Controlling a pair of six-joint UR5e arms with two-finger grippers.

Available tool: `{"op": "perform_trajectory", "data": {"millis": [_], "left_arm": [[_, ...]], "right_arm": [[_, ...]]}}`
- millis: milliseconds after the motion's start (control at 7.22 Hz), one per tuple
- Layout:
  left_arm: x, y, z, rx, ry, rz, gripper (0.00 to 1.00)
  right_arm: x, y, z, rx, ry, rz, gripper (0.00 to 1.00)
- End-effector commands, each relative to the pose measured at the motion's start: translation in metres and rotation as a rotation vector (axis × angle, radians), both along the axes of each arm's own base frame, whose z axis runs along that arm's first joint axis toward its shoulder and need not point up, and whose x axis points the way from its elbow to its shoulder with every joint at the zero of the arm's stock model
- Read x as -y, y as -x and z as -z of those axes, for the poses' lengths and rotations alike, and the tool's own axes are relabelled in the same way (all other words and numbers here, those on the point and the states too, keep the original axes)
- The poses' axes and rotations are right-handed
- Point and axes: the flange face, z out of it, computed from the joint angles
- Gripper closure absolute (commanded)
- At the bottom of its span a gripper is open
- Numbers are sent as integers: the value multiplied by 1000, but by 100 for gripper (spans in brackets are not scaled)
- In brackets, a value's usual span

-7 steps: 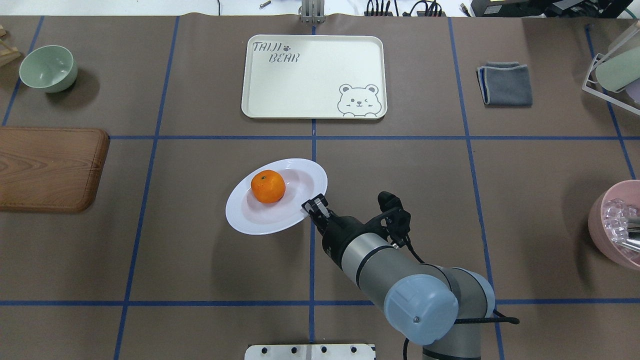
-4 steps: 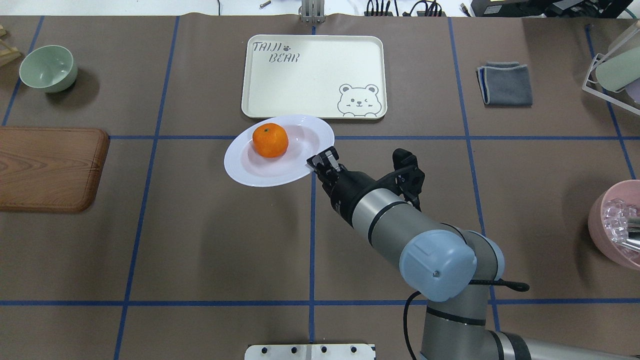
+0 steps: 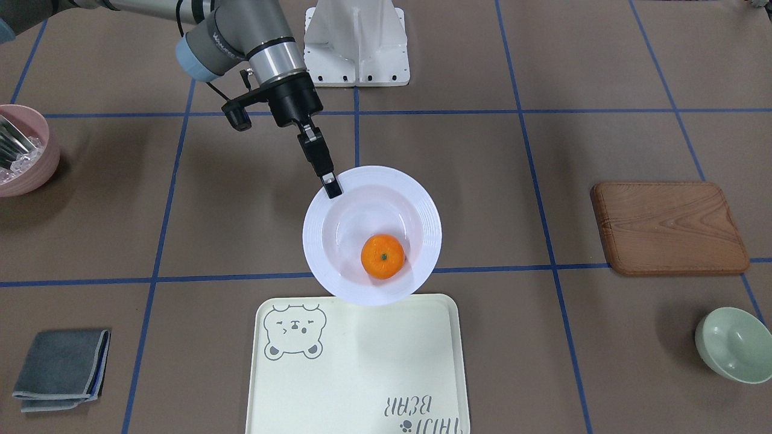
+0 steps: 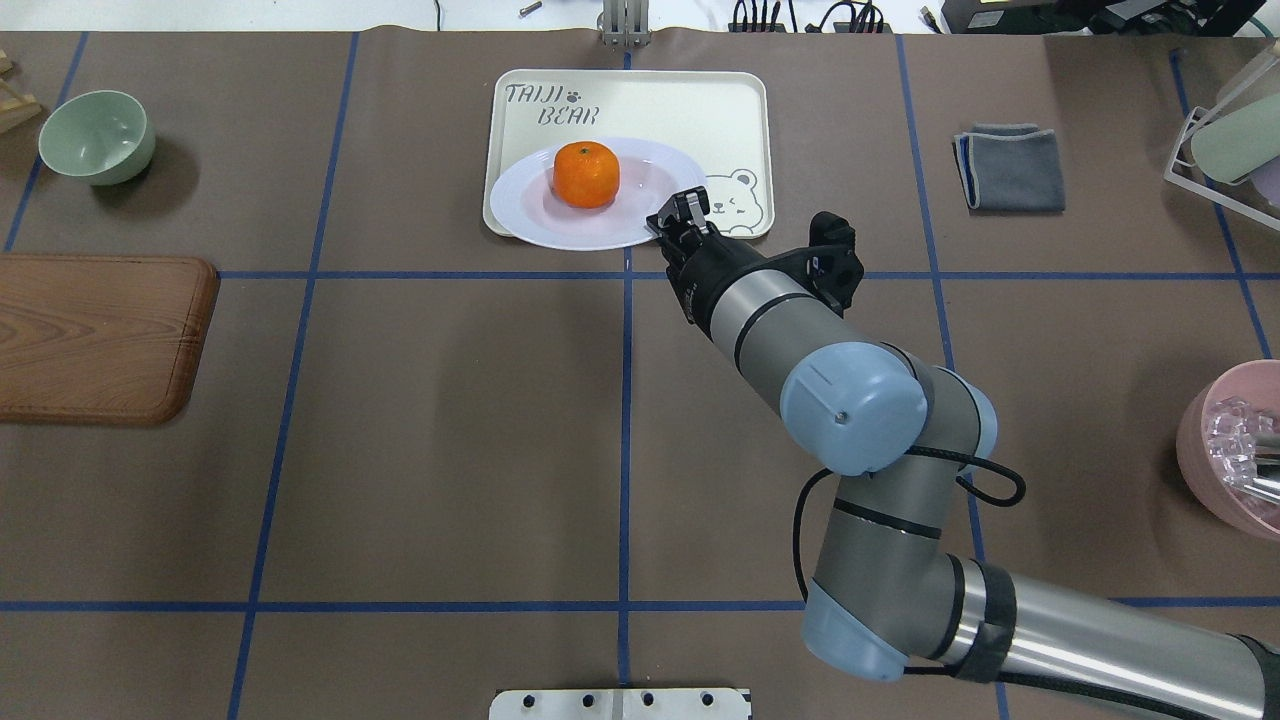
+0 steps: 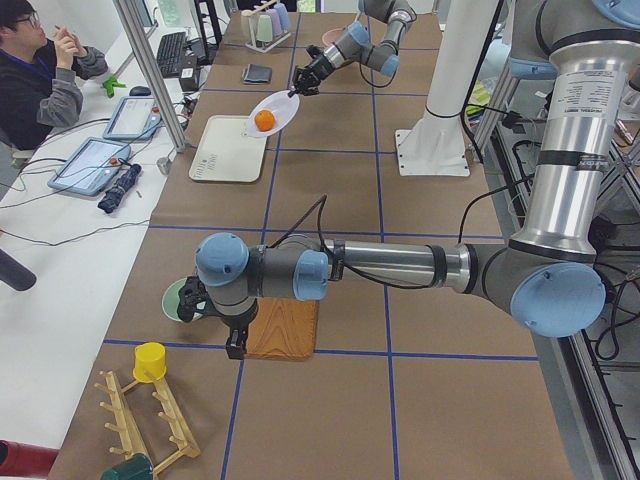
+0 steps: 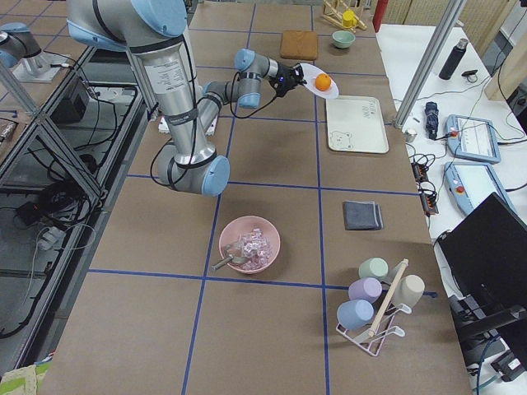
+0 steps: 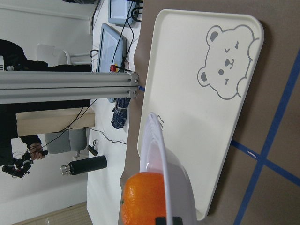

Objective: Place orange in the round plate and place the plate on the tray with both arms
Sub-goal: 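Lift and slide the plate with the right gripper onto the cream tray, then lower the plate onto the cream tray and open the right gripper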

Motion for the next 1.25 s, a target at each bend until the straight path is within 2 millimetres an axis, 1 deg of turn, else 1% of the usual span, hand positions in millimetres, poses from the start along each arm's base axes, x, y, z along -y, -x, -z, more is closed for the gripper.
{"op": "perform_trajectory", "data": {"millis": [0, 139, 277, 416, 554, 693, 831, 970, 1108], "left_arm": [[0, 0, 2, 0, -4, 0, 2], [0, -1, 1, 0, -2, -2, 2], [1, -1, 3, 0, -3, -1, 2], [1, -1, 3, 0, -3, -1, 2], [2, -2, 3, 0, -3, -2, 2], [2, -2, 3, 0, -3, -2, 2], [3, -2, 4, 0, -6, -2, 2], [3, -2, 4, 0, -6, -2, 2], [3, -2, 4, 0, -5, -1, 2]], "right_arm": [[71, 48, -6, -42, 89, -81, 100], [105, 67, -3, -55, 128, -131, 100], [120, 69, -9, -48, 154, -190, 100], [130, 82, -20, -68, 175, -233, 100], [148, 105, -30, -94, 207, -289, 100], [152, 114, -39, -103, 225, -313, 100], [147, 123, -46, -119, 226, -310, 100], [144, 132, -58, -148, 224, -325, 100], [137, 138, -56, -148, 222, -316, 100]]}}
